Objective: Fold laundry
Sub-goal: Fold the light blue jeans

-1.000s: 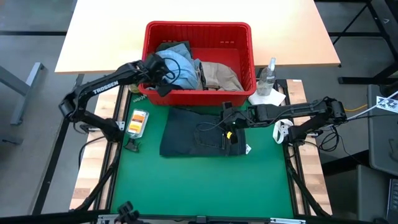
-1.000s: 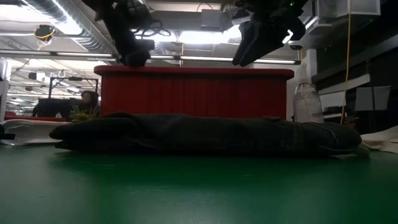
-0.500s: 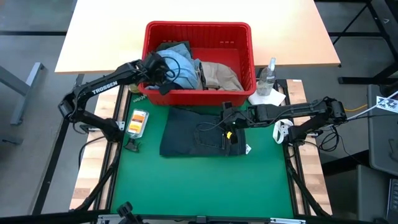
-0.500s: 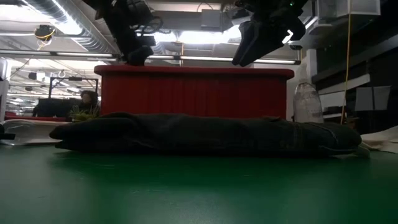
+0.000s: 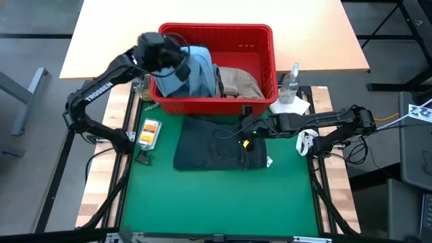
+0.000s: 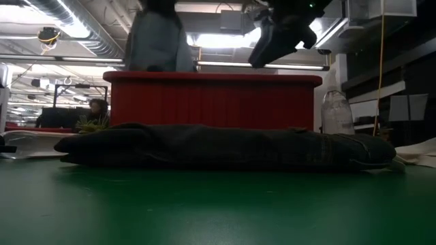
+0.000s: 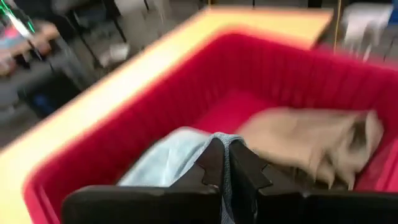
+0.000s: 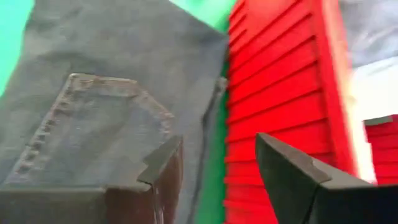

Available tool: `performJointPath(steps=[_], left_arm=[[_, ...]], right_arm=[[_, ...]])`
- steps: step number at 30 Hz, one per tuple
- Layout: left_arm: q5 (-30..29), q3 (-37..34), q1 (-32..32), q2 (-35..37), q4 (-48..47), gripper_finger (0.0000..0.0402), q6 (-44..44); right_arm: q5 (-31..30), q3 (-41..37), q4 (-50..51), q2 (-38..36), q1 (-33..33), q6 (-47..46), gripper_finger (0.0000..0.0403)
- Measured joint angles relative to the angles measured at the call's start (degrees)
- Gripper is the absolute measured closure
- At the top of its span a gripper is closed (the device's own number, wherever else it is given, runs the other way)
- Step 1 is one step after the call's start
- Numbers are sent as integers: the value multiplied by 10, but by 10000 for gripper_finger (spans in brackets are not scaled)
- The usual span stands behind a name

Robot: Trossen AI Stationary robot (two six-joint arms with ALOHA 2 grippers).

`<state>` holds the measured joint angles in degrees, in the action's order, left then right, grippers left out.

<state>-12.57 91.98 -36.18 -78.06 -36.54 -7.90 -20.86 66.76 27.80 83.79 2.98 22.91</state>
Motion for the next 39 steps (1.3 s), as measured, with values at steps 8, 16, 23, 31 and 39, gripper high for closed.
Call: performJointPath(steps=[8,16,23,31,39], left_arm=[[32,126,30,0,44,399,-1],[58,223,68,2,59,400,2],[170,277,112,2,66,400,35],[338,291,189,3,6,401,123],[372,287,270,-1,-220,373,122]], right_arm=[[-119,0,-55,-18,0,30,203],[-233,0,-138,-50,0,47,203],[-237,0,-183,-86,0,105,203],[-237,0,-175,-127,0,106,203],[-218,1,-169,-135,0,106,203]])
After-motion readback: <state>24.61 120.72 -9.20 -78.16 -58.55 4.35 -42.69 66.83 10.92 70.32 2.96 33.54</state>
